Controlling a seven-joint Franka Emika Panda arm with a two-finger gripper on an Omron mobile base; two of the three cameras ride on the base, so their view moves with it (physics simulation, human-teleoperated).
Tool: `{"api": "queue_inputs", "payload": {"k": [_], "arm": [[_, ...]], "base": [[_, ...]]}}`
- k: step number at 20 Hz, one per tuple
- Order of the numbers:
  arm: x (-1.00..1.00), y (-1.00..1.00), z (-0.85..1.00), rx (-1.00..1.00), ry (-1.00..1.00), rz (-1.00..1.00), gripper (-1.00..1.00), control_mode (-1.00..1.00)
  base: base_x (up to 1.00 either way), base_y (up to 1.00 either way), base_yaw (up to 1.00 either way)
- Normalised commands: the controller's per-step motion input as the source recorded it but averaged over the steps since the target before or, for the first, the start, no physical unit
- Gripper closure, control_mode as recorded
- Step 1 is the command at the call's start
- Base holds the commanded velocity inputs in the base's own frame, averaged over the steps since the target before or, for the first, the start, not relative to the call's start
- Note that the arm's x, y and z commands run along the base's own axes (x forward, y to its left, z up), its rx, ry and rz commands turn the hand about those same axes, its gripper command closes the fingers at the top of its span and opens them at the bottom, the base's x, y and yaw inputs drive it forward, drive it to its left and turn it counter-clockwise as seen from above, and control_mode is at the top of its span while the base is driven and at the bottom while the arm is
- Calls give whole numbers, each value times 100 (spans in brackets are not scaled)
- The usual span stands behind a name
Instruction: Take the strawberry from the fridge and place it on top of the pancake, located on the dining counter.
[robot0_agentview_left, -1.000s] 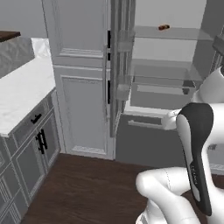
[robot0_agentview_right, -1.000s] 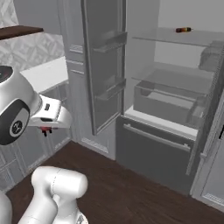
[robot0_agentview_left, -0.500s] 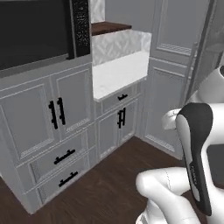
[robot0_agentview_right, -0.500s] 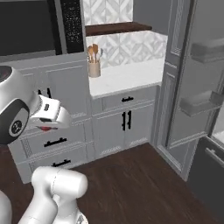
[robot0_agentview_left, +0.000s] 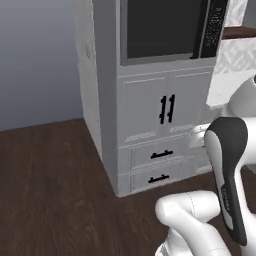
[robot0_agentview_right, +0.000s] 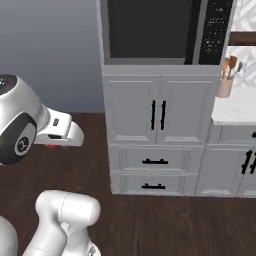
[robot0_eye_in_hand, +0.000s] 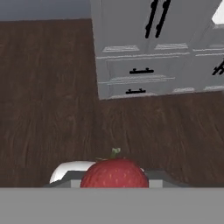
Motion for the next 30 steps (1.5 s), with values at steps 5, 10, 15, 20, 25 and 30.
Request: {"api": "queue_inputs", "payload": {"k": [5, 10, 15, 20, 25, 30], "arm": [[0, 0, 0, 0, 0, 0, 100, 100], [0, 0, 0, 0, 0, 0, 100, 100], [0, 0, 0, 0, 0, 0, 100, 100], [0, 0, 0, 0, 0, 0, 100, 100], [0, 0, 0, 0, 0, 0, 100, 100], [0, 0, 0, 0, 0, 0, 100, 100]], "base": [[-5, 100, 58], [9, 100, 36], [57, 100, 7], [92, 84, -5], [100, 30, -8], [100, 3, -9]]}}
